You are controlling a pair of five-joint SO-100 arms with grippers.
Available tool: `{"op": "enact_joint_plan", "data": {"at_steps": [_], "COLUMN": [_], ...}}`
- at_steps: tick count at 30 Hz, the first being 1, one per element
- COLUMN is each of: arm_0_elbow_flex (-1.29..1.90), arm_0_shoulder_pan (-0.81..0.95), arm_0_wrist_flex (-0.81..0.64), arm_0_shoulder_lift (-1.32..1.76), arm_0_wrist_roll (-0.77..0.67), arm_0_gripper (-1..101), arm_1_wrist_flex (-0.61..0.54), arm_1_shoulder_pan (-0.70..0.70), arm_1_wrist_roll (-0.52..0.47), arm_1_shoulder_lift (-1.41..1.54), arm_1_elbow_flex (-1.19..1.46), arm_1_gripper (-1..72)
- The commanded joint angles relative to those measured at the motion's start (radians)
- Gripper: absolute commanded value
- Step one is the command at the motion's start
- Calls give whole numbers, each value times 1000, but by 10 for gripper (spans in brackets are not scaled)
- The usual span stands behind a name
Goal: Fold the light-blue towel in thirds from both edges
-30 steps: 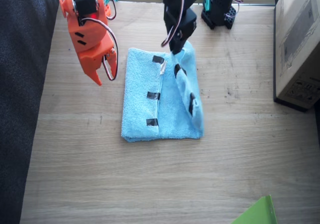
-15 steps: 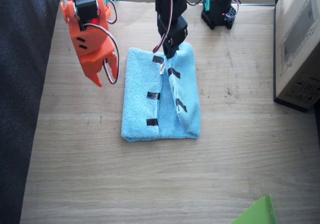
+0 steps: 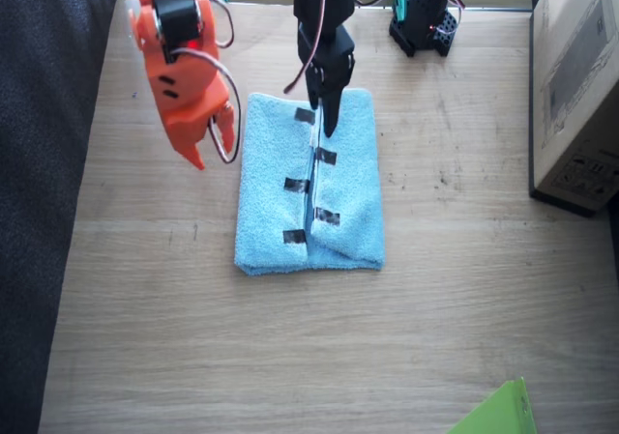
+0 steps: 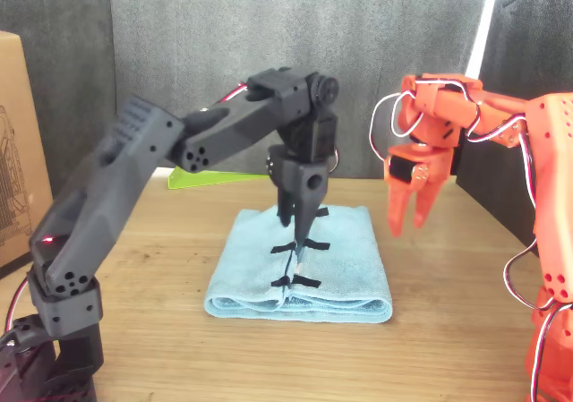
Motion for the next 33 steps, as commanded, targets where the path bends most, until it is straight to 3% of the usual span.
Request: {"op": "enact_joint_plan", "data": {"at_steps": [1,2,5,9,12,18,25,33], "arm_0_elbow_flex": [-58,-83,-110,-37,502,1264,1813,2134], "arm_0_shoulder_pan": [143,207,448,790,931,1022,1068,1032], "arm_0_wrist_flex": [14,14,9,-35,-344,-657,-836,-770], "arm_0_shoulder_lift": [130,160,252,373,738,1247,1664,2118], "arm_0_wrist_roll": [-14,-38,-121,-230,-245,-199,-192,-218], "arm_0_gripper": [58,-3,-3,-2,-2,-2,-3,-3], "arm_1_wrist_flex": [18,20,-40,-221,-330,-571,-732,-672], "arm_1_shoulder_pan": [-6,-18,-61,-147,-209,-341,-518,-518], "arm_1_wrist_roll": [14,17,46,40,31,-63,-107,-71], "arm_1_shoulder_lift": [38,48,132,385,558,959,1258,1776], "arm_1_elbow_flex": [-17,-12,78,371,584,1083,1466,1769], "arm_1_gripper": [218,197,2,1,1,0,-1,-1]}}
